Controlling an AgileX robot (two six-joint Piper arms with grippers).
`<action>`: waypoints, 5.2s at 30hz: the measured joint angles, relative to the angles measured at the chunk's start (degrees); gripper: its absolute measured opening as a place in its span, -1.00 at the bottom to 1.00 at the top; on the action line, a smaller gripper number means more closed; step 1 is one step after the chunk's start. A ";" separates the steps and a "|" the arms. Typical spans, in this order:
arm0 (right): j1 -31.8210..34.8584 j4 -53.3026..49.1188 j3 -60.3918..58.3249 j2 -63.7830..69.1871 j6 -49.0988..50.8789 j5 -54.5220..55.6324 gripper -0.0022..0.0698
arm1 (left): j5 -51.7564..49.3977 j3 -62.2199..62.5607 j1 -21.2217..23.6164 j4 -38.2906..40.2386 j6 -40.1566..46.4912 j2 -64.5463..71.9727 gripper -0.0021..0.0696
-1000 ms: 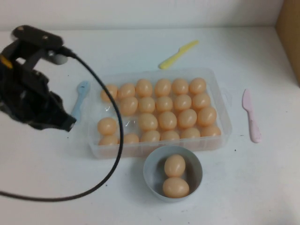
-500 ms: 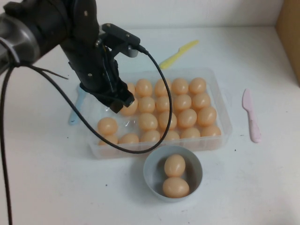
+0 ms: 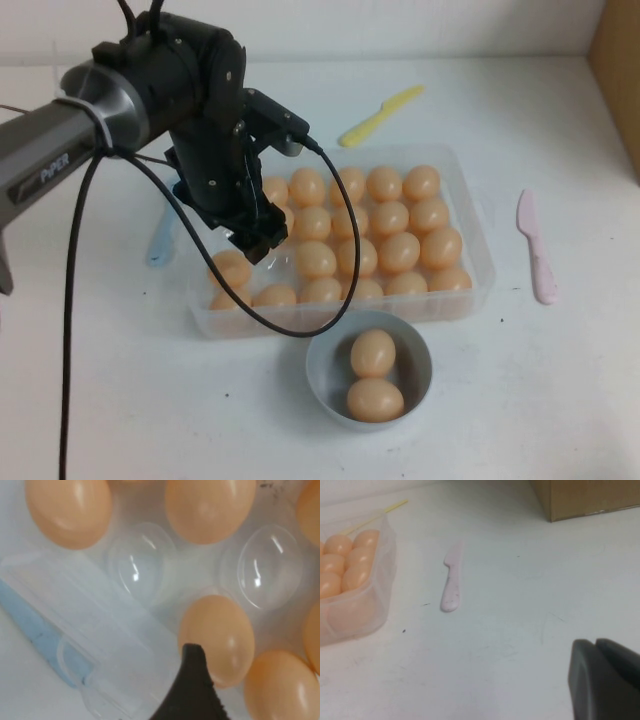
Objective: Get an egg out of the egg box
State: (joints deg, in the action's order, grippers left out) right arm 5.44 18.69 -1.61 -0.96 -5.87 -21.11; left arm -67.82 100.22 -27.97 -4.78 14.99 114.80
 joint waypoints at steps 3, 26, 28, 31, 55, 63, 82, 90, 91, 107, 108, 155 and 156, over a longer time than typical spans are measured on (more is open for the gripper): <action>0.00 0.00 0.00 0.00 0.00 0.00 -0.99 | 1.25 0.00 0.00 -0.79 0.00 0.69 0.45; 0.00 0.00 0.00 0.00 0.00 0.00 -0.99 | 1.04 0.04 0.79 -3.26 0.00 2.99 0.39; 0.00 0.00 0.00 0.00 0.00 0.00 -0.99 | 1.04 0.04 0.79 -3.26 0.22 3.21 0.39; 0.00 0.00 0.00 0.00 0.00 0.00 -0.99 | 0.91 0.04 0.79 -3.26 0.31 3.21 0.39; 0.00 0.00 0.00 0.00 0.00 0.00 -0.99 | 0.40 0.13 0.79 -1.82 0.45 7.78 0.39; 0.00 0.00 0.00 0.00 0.00 0.00 -0.99 | 0.97 0.24 0.90 -2.22 0.45 7.88 0.04; 0.00 0.00 0.00 0.00 0.00 0.00 -0.99 | -2.16 5.35 -9.63 -2.64 -0.16 -3.40 0.04; 0.00 0.00 0.00 0.00 0.00 0.00 -0.99 | -2.29 -6.27 -18.63 1.65 -0.16 -7.68 0.04; 0.00 0.00 0.00 0.00 0.00 0.00 -0.99 | -1.85 -7.45 -18.80 1.93 -0.16 -7.80 0.04; 0.00 0.00 0.00 0.00 0.00 0.00 -0.99 | 8.29 -16.43 -18.89 7.80 3.99 -8.16 0.04; 0.00 0.00 0.00 0.00 0.00 0.00 -0.99 | 8.65 -16.43 -18.89 7.96 4.29 -8.16 0.04; 0.00 0.00 0.00 0.00 0.00 0.00 -0.99 | 44.50 -68.25 -11.86 -2.92 -10.67 -71.82 -0.95; 0.00 0.00 0.00 0.00 0.00 0.00 -0.99 | 44.95 -70.01 -10.25 -3.10 -10.75 -74.26 -0.95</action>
State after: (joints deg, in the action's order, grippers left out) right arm 5.44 18.69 -1.61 -0.96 -5.87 -21.11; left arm -22.88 30.21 -38.21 -7.88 4.24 40.54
